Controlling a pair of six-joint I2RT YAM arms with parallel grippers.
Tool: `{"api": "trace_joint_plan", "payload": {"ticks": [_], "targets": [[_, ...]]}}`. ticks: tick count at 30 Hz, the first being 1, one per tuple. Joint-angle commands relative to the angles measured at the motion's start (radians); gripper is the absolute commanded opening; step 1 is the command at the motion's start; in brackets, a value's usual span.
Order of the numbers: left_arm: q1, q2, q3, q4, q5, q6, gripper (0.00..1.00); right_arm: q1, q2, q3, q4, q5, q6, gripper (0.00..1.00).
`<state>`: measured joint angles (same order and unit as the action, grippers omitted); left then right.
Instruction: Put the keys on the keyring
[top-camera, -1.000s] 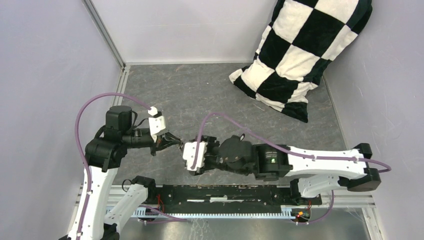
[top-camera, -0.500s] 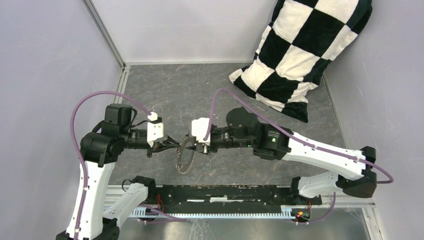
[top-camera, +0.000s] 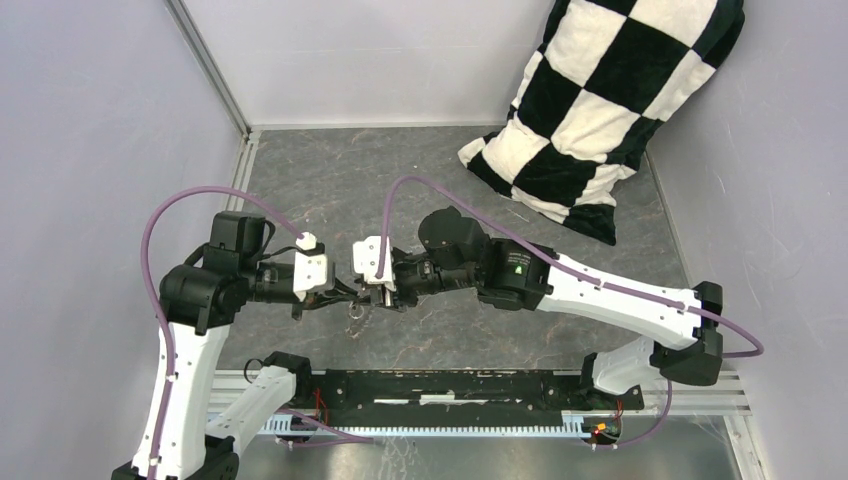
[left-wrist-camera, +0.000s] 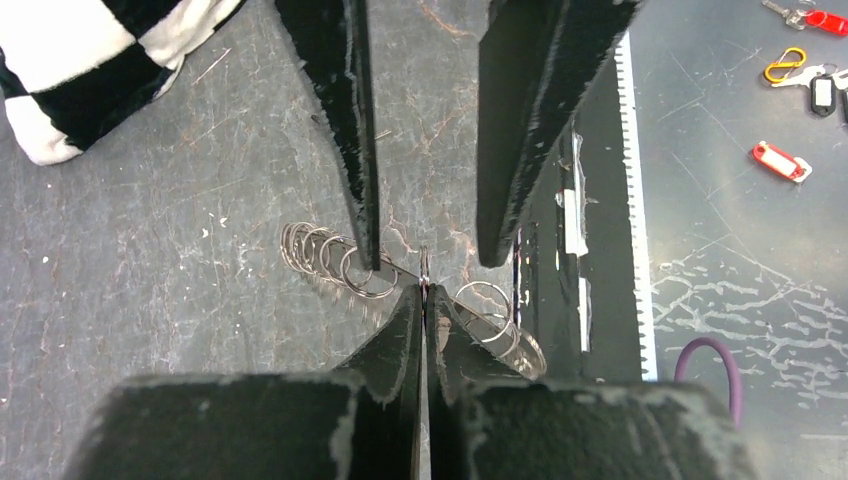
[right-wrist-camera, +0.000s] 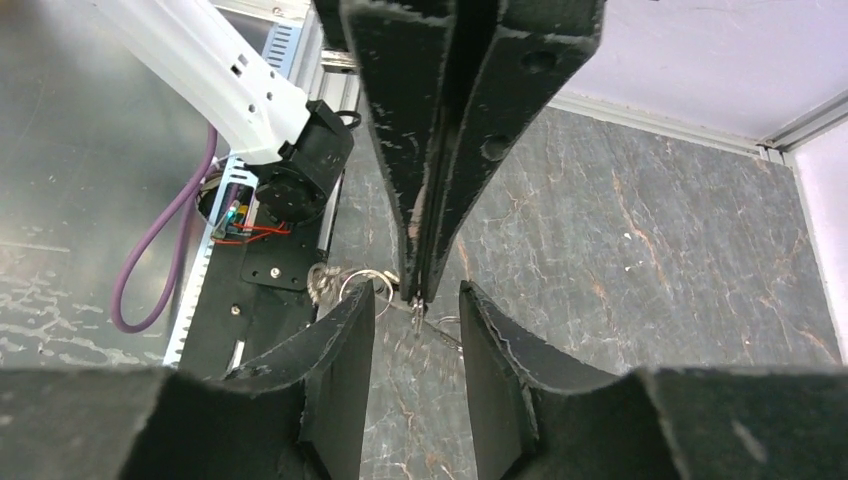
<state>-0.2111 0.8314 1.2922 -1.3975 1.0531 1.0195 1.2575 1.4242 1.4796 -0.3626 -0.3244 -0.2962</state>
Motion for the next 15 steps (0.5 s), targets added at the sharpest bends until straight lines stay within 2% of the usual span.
{"api": "trace_joint_plan", "payload": {"ticks": [1, 5, 10, 13, 15], "targets": [[-0.005, -0.003, 0.042, -0.017, 0.056, 0.079, 0.02, -0.004, 0.035, 0.075, -0.035, 0.027, -0.006, 0.41], [-0.005, -0.005, 0.044, -0.017, 0.058, 0.081, 0.02, -0.004, 0.049, 0.095, -0.065, 0.015, -0.015, 0.39], [-0.006, -0.008, 0.043, -0.017, 0.059, 0.082, 0.02, -0.004, 0.078, 0.14, -0.118, 0.013, -0.03, 0.31], [-0.007, -0.008, 0.046, -0.025, 0.06, 0.092, 0.02, -0.006, 0.085, 0.149, -0.131, 0.009, -0.035, 0.23], [-0.007, -0.008, 0.047, -0.032, 0.062, 0.098, 0.02, -0.01, 0.09, 0.157, -0.138, -0.003, -0.037, 0.12]]}}
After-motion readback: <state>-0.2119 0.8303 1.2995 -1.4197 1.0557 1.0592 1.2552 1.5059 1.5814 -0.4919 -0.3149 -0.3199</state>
